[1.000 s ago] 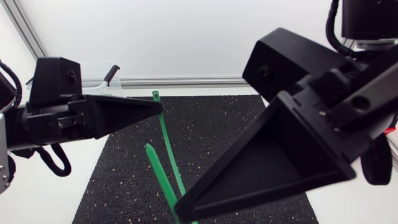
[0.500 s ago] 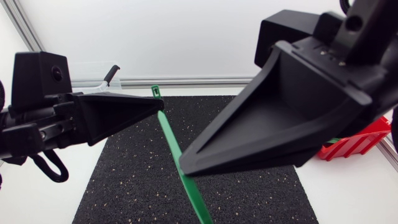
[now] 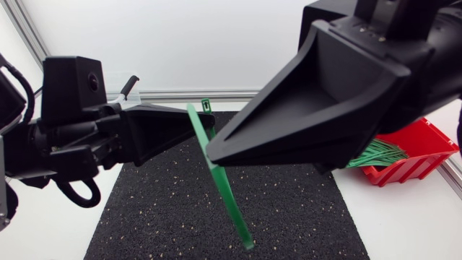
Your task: Take a green cable tie from the red box, thread the tail through the head to close it, then place it in the transparent bin on the left.
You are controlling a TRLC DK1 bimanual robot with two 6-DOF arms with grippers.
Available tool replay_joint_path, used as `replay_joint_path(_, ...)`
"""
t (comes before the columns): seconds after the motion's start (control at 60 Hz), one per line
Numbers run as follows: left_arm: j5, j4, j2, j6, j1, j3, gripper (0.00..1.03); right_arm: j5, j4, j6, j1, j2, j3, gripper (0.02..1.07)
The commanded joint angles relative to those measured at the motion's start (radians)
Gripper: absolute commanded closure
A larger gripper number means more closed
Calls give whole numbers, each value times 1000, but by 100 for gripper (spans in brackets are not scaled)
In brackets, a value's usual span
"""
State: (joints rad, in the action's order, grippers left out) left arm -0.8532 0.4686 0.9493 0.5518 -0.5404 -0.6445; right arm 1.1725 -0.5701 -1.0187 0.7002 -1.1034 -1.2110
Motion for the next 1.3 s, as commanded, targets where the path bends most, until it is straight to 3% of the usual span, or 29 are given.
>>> replay_joint_path(0.0, 31, 2, 16, -55, -26, -34, 100, -11, -27, -34, -18, -19, -28, 101)
replay_joint_path(0.317, 140, -13, -26, -118, -62, -15, 100, -19, -77, -37, -25, -41, -62, 101)
replay_joint_path(0.8, 227, -82, -176, -164, -95, 14, 100, -39, -212, -38, 5, -65, -168, 101)
replay_joint_path(1.15, 434, -104, -182, -256, -248, 28, 100, -59, -251, -50, 16, -73, -199, 101)
replay_joint_path(1.283, 476, -133, -196, -263, -311, 36, 100, -73, -247, -64, 16, -75, -193, 101)
